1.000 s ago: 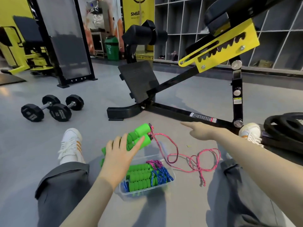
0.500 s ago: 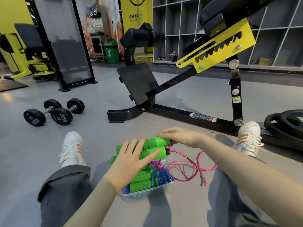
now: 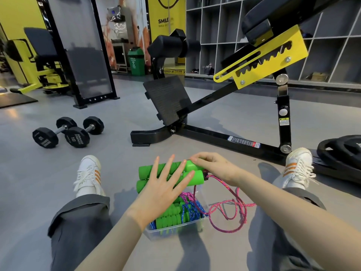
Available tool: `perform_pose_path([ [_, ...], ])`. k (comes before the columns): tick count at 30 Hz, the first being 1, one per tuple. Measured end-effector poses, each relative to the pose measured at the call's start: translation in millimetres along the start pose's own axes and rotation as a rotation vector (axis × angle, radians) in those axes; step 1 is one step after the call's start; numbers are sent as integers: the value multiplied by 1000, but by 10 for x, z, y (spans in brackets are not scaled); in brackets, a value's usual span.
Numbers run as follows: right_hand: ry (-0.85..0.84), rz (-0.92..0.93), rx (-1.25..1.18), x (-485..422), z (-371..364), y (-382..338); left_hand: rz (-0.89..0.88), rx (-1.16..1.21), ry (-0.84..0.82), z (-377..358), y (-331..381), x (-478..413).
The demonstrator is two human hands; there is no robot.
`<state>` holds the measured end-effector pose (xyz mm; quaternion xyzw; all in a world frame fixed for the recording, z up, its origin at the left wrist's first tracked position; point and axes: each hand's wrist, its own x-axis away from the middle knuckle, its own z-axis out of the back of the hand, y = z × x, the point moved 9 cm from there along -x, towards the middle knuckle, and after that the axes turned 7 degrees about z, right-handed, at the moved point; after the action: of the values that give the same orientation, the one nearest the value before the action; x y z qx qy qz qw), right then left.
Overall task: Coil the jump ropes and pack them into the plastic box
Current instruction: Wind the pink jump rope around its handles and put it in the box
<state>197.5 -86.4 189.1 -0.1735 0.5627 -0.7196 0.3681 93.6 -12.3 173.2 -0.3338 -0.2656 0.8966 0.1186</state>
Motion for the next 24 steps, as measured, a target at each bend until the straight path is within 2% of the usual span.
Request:
perform_pose_path([
  [5, -63, -32, 87, 26, -68, 40, 38, 20, -6, 46, -5, 8],
  [9, -98, -36, 135, 88, -79, 48, 36, 23, 52, 68, 17, 21],
  [19, -224, -87, 212, 200, -93, 54, 0, 79, -72, 46, 51, 34],
  [21, -286, -79, 339, 224, -130, 43, 3, 62, -69, 41, 55, 24],
  [24, -331, 42, 806, 202, -221, 2, 14, 45, -50, 38, 75, -31],
])
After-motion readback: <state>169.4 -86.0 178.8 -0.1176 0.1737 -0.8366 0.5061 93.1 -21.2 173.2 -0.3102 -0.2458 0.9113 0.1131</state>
